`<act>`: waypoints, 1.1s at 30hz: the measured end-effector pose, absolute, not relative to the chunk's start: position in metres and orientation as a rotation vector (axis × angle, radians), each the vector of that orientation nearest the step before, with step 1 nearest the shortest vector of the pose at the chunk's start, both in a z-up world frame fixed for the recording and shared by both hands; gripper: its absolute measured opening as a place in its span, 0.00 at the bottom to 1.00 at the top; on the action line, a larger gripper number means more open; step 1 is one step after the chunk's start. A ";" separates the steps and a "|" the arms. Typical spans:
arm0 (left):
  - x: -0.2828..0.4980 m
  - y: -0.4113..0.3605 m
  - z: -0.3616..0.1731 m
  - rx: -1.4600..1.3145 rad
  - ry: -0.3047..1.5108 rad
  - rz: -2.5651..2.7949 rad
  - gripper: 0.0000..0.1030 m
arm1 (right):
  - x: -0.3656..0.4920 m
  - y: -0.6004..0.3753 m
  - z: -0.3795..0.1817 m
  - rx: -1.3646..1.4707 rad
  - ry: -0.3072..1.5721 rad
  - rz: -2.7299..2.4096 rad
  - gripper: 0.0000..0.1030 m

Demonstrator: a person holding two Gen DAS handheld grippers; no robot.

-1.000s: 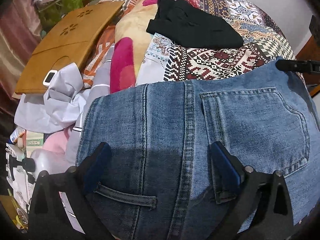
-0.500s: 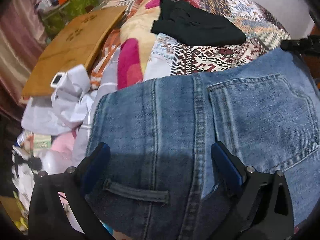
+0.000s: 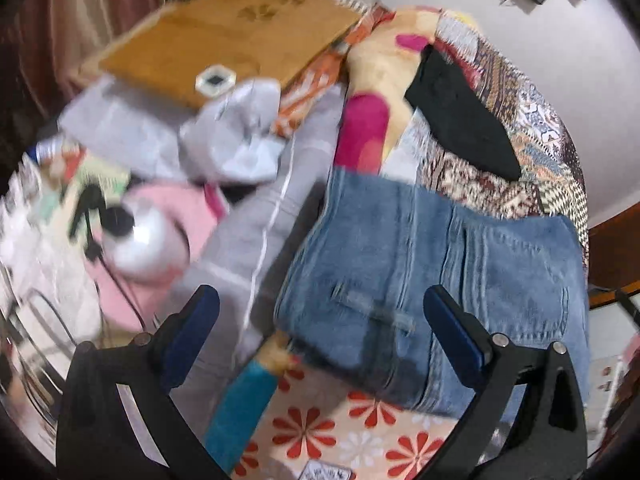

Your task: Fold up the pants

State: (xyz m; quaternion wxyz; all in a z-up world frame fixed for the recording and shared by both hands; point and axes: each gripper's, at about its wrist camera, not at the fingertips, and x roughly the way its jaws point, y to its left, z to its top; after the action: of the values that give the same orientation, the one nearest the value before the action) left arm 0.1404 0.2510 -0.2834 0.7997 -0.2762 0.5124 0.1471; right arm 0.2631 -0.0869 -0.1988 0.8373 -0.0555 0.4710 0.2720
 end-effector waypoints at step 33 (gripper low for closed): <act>0.146 0.176 -0.212 -0.270 1.046 0.228 0.71 | 0.158 -0.320 -0.271 0.333 1.060 0.133 0.59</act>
State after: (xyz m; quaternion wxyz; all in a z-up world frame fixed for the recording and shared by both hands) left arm 0.1464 0.1762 -0.2124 0.8514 -0.1281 0.4969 0.1083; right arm 0.1576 -0.3197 -0.2713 0.8475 0.1577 0.5029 0.0633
